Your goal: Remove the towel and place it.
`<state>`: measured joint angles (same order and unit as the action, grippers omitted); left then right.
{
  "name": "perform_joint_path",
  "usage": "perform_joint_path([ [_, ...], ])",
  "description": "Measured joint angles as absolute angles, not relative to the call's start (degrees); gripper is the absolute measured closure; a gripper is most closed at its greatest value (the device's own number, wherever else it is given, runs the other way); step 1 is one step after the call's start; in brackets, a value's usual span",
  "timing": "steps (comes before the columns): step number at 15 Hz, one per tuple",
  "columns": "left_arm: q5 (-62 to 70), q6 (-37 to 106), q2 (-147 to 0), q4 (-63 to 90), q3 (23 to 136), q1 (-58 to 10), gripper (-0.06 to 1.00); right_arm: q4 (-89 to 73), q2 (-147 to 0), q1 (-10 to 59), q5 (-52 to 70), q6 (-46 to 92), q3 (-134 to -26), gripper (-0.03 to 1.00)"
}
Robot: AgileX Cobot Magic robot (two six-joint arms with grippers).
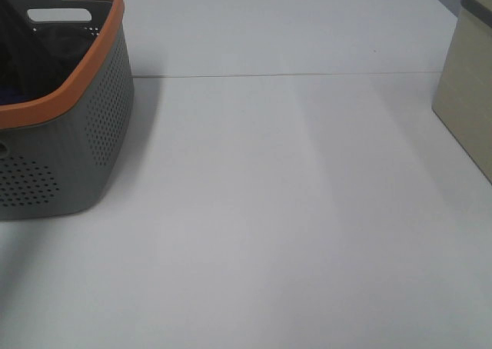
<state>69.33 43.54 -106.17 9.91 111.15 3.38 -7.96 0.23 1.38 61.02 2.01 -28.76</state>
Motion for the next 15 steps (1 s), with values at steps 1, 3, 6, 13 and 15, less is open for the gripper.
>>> perform_joint_path([
  [1,69.4,42.8,-104.3,10.1,111.2,3.4,0.94,-8.0,0.2,1.4,61.0,2.0,-28.8,0.04],
  [3,69.5,40.7,-100.8,10.1,111.2,3.4,0.94,-8.0,0.2,1.4,61.0,2.0,-28.8,0.04],
  [6,69.6,39.4,-96.0,11.8,111.2,3.4,0.94,-8.0,0.2,1.4,61.0,2.0,-28.8,0.04],
  [13,69.8,39.2,-90.3,21.5,111.4,3.4,0.94,-8.0,0.2,1.4,61.0,2.0,-28.8,0.04],
  [15,69.8,39.0,-89.8,23.3,112.7,3.4,0.94,-8.7,0.2,1.4,60.2,2.0,-29.0,0.04],
])
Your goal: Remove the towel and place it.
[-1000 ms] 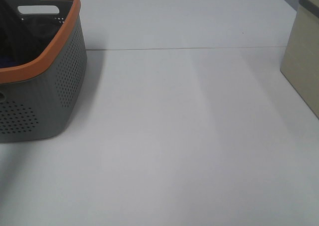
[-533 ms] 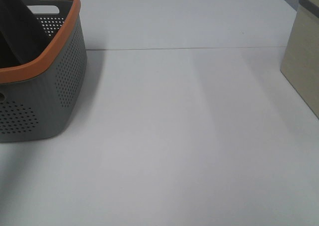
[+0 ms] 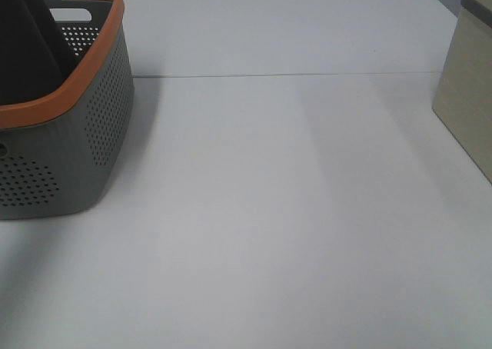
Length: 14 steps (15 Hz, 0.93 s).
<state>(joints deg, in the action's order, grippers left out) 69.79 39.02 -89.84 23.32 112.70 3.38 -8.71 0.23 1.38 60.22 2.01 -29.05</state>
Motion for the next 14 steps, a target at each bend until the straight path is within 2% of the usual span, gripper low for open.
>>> perform_joint_path([
  [2,69.8,37.3,-89.8,24.0,115.5,2.3,0.94,-10.6,-1.2,1.4,58.7,2.2,-30.4,0.04],
  [5,69.9,36.4,-90.4,20.4,122.4,-5.0,0.94,-16.8,-12.0,1.4,56.2,5.6,-33.2,0.04],
  [10,67.8,30.7,-96.0,13.2,134.0,-15.2,0.94,-30.7,-27.2,1.4,51.7,20.2,-36.2,0.04],
  [12,66.7,29.0,-97.7,12.9,137.5,-17.2,0.94,-35.6,-30.9,1.4,50.5,25.2,-36.5,0.04],
  [14,59.6,23.6,-101.3,12.7,145.1,-19.1,0.94,-39.9,-38.7,1.4,48.5,30.9,-39.9,0.04],
])
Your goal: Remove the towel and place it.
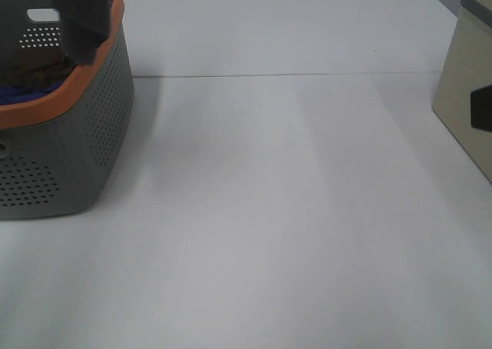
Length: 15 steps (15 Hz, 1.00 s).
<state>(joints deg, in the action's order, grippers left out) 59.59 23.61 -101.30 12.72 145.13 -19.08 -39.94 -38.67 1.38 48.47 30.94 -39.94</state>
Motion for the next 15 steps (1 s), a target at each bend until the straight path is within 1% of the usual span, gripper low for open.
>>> perform_joint_path([
  [2,57.0,21.8,-102.7,14.4,147.9,-19.3,0.94,-40.2,-44.5,1.4,47.3,31.7,-43.3,0.05],
  [4,57.2,21.8,-104.2,15.5,148.3,-19.9,0.94,-40.3,-48.8,1.4,47.0,31.9,-45.6,0.06],
  [6,58.4,21.9,-107.9,14.0,148.3,-22.8,0.94,-41.4,-54.4,1.4,45.9,31.9,-47.7,0.06],
  [8,59.0,20.5,-111.8,8.7,148.2,-26.6,0.94,-44.7,-59.4,1.4,43.6,33.3,-49.2,0.09],
  [10,59.0,18.8,-114.7,4.1,148.2,-30.7,0.94,-50.8,-63.3,1.4,42.2,38.0,-49.8,0.11],
  [11,59.0,18.4,-116.7,2.5,148.2,-33.1,0.94,-56.4,-66.1,1.4,41.3,43.3,-50.0,0.13],
  [13,58.8,17.4,-118.8,1.5,148.2,-35.2,0.94,-63.4,-69.0,1.4,40.3,49.4,-50.0,0.16],
  [15,58.3,15.0,-120.3,0.6,148.2,-36.1,0.94,-69.6,-71.6,1.4,36.8,52.1,-50.0,0.17],
])
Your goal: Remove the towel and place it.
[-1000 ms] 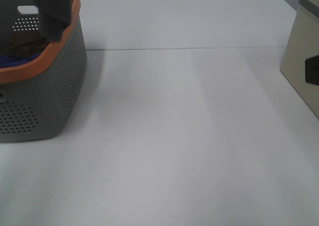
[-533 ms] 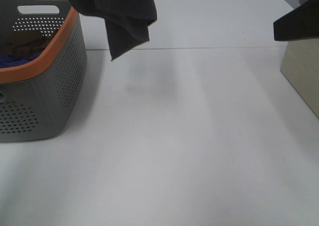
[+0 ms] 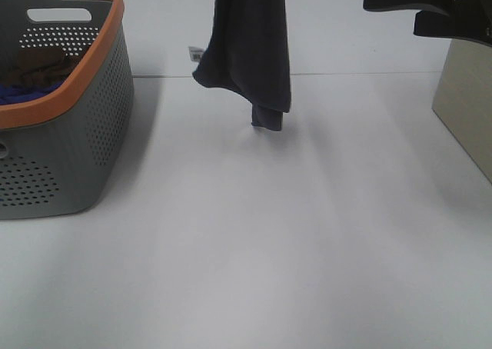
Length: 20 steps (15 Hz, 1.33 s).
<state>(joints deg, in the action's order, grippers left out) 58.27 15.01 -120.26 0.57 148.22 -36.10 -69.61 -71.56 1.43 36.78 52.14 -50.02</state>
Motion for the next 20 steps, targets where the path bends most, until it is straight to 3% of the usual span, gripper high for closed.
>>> perform_joint_path([
  [2,57.2,13.3,-121.3,0.0,148.2,-36.7,0.94,-72.8,-74.0,1.7,35.0,53.7,-50.0,0.19],
  [4,56.7,12.6,-122.5,0.0,148.2,-37.4,0.94,-74.0,-77.4,6.4,32.4,57.9,-50.1,0.22],
  [8,56.4,12.3,-123.4,-1.7,148.2,-37.7,0.94,-74.0,-81.4,24.6,10.5,62.3,-50.2,0.23],
  [11,56.2,12.3,-123.4,-2.5,148.2,-37.7,0.94,-74.0,-85.2,34.5,-5.2,62.3,-52.8,0.27],
  [17,56.2,11.5,-123.4,-3.9,148.2,-37.7,0.94,-74.4,-96.6,37.4,-17.0,58.7,-62.7,0.30],
  [20,56.2,10.9,-123.4,-4.8,148.2,-37.7,0.94,-74.4,-97.5,37.4,-18.4,55.7,-64.4,0.37],
])
